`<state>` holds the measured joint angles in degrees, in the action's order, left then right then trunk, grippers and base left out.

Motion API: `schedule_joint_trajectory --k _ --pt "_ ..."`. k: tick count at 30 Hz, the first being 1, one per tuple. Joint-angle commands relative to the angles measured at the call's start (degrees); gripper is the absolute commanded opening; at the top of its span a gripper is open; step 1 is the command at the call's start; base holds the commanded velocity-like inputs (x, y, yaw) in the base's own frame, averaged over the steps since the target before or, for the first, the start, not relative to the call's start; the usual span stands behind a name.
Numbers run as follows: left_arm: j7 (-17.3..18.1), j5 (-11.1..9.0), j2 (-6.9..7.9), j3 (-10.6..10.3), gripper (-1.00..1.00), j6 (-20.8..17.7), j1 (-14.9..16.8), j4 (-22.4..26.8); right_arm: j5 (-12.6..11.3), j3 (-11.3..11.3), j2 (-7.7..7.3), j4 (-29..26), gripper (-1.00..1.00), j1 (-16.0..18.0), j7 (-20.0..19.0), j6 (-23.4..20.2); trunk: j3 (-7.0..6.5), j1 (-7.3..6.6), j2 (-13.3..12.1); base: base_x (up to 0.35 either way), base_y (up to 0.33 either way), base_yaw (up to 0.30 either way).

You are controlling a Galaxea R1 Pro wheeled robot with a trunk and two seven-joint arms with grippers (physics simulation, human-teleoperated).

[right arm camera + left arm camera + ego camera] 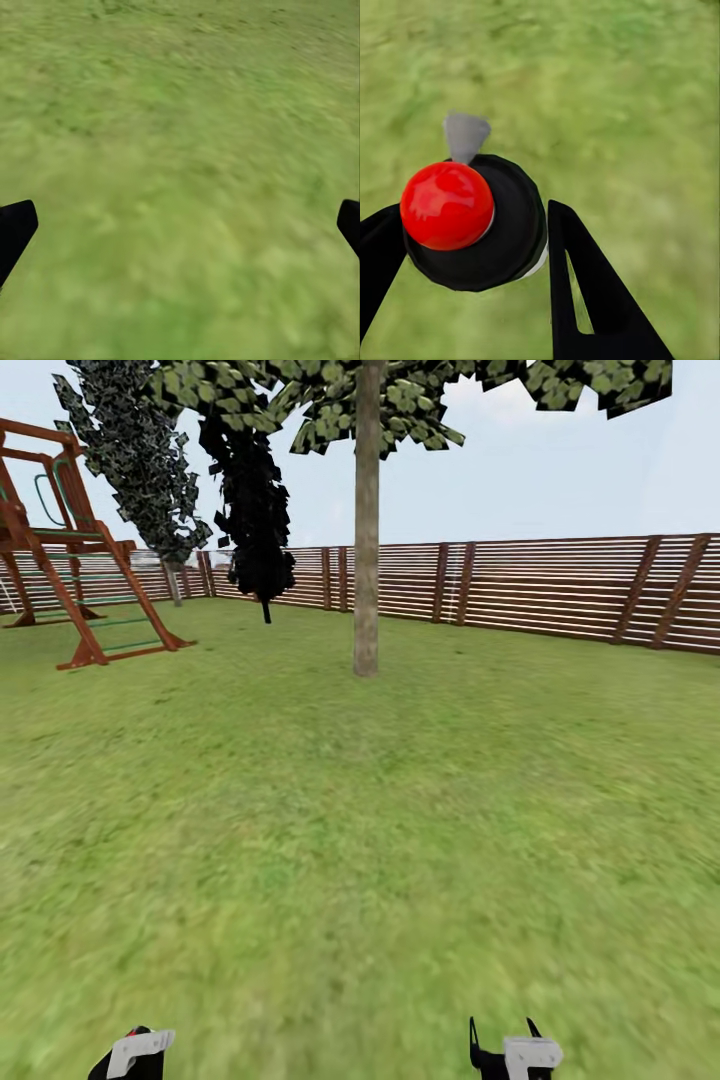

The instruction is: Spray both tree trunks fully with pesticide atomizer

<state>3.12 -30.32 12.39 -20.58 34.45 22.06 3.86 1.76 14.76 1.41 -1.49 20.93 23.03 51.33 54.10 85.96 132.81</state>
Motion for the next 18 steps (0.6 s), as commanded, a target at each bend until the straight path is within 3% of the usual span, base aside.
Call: schedule_joint_trajectory --k 1,18 --pt "0.0 0.0 0.0 0.0 -1.0 0.0 0.0 0.0 0.0 0.0 0.0 0.0 1.0 0.0 0.0 0.0 0.0 0.0 0.0 0.341 0.0 0.002" --pt "0.0 0.0 0.0 0.0 -1.0 0.0 0.0 0.0 0.0 0.0 -0.04 0.0 1.0 0.0 0.0 0.1 0.0 0.0 0.0 0.341 0.0 0.0"
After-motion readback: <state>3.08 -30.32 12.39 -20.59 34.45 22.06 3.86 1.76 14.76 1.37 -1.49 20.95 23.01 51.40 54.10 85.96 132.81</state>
